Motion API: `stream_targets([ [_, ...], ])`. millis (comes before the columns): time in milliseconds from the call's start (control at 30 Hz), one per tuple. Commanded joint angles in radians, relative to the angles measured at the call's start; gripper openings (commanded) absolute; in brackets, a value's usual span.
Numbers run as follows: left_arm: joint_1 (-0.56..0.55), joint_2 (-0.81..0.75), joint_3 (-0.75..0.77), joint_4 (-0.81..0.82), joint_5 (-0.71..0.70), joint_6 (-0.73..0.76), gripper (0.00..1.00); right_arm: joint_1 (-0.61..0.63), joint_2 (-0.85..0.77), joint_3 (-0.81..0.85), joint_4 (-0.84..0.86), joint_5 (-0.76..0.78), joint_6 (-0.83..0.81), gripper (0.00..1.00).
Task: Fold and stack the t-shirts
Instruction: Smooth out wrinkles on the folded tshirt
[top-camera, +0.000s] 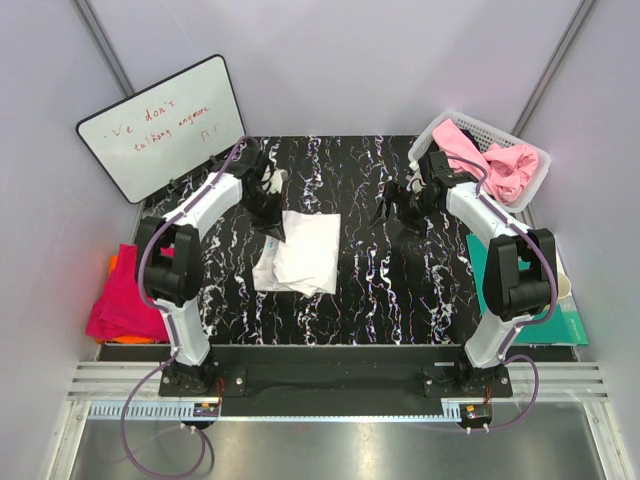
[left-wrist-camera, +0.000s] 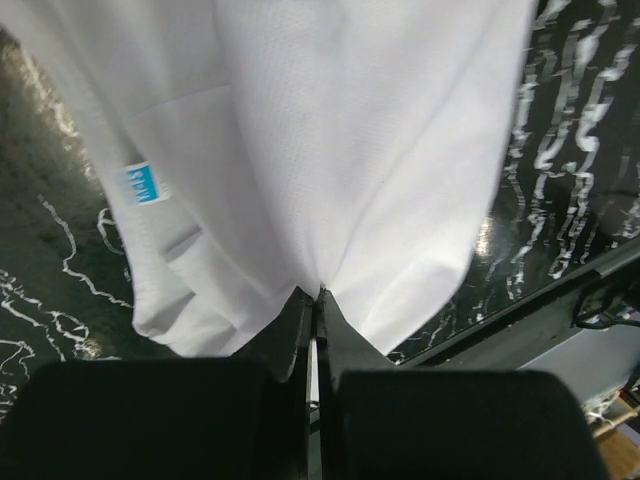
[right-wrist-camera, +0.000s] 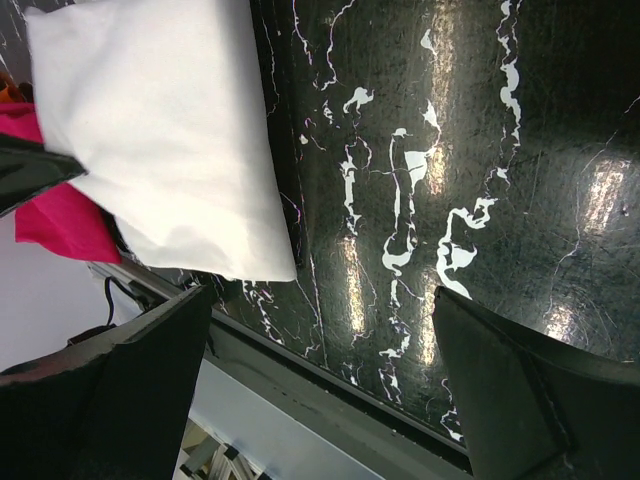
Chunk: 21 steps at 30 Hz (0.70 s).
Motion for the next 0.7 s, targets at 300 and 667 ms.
stream_targets([
  [300,0.053,0.052,-0.135,0.029,-0.125,-0.012,0.00,-0.003,0.019,0.009,0.020,-0.043,-0.027,1.00],
  [667,0.066,-0.129,-0.264,0.144,-0.082,-0.073,0.99,-0.003,0.040,0.024,0.020,-0.063,-0.042,1.00],
])
